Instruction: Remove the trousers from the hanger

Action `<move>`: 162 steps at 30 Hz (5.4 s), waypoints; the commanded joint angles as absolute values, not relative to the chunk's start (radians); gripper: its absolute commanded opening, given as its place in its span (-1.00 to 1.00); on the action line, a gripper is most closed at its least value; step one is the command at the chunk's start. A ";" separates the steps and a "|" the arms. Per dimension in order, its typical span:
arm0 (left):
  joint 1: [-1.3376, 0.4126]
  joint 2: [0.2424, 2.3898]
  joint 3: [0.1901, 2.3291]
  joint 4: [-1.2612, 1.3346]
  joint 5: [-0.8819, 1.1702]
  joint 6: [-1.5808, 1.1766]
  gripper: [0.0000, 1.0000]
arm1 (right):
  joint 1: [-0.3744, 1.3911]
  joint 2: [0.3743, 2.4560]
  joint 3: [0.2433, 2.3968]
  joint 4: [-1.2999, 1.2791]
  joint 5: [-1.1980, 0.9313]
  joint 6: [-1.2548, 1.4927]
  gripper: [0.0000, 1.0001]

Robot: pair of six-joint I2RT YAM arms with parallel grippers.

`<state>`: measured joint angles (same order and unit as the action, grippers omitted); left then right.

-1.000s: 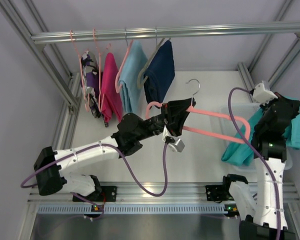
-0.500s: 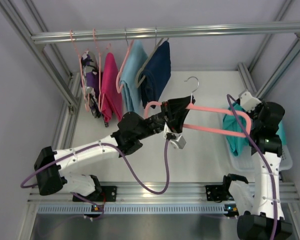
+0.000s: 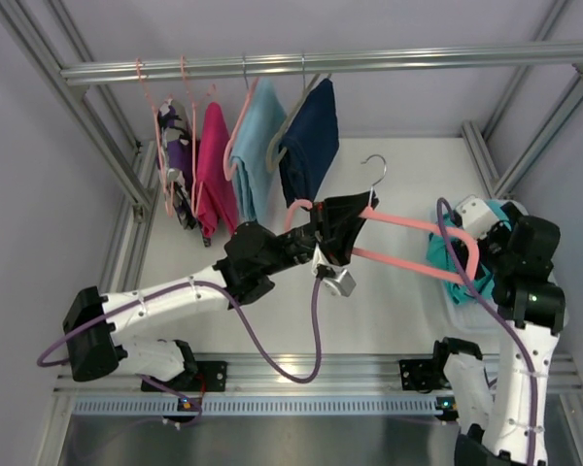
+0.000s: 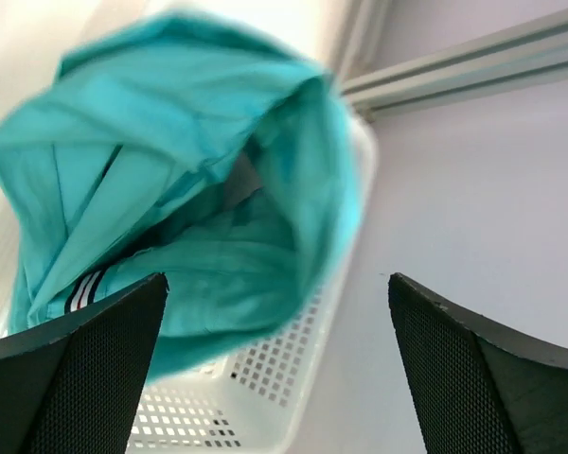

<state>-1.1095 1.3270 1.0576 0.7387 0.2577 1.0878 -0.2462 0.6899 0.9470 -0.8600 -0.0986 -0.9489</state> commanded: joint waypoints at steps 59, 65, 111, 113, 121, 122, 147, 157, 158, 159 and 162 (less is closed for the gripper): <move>-1.114 1.373 0.658 1.181 0.574 1.693 -1.00 | 0.264 0.696 1.275 -1.476 -0.940 -0.173 0.63; -1.114 1.377 0.676 1.163 0.575 1.718 -1.00 | 0.265 0.710 1.264 -1.479 -0.972 -0.173 0.52; -1.117 1.191 0.692 0.914 0.586 1.625 0.98 | 0.290 0.756 1.476 -1.347 -0.563 -0.074 -1.00; -1.118 1.117 0.698 0.902 0.595 1.519 0.98 | 0.285 0.750 1.486 -1.348 -0.539 -0.068 -1.00; -1.200 0.991 0.925 0.563 0.295 1.160 0.98 | 0.123 0.681 1.493 -1.356 -0.330 0.008 -1.00; -1.200 1.002 1.015 0.498 0.246 1.100 0.98 | 0.082 0.681 1.496 -1.351 -0.299 0.030 -1.00; -1.091 1.310 1.885 -0.290 -0.137 0.132 0.98 | -0.317 1.272 2.019 -0.973 -0.308 -0.147 -1.00; -1.086 1.235 1.721 -0.218 -0.179 0.179 0.98 | -0.459 1.334 2.011 -0.784 -0.514 -0.189 -1.00; -1.085 1.235 1.720 -0.219 -0.181 0.176 0.98 | -0.459 1.348 2.028 -0.785 -0.512 -0.192 -1.00; -1.081 1.235 1.718 -0.216 -0.183 0.175 0.98 | -0.459 1.371 2.040 -0.778 -0.506 -0.193 -1.00; -1.078 1.215 1.675 -0.192 -0.199 0.190 0.98 | -0.459 1.410 2.048 -0.756 -0.485 -0.212 -1.00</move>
<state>-1.0847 1.2457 1.7020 -0.2371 -0.1764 0.1905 -0.4438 1.3796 1.9865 -0.9367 -0.4522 -0.1768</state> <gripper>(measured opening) 0.990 0.029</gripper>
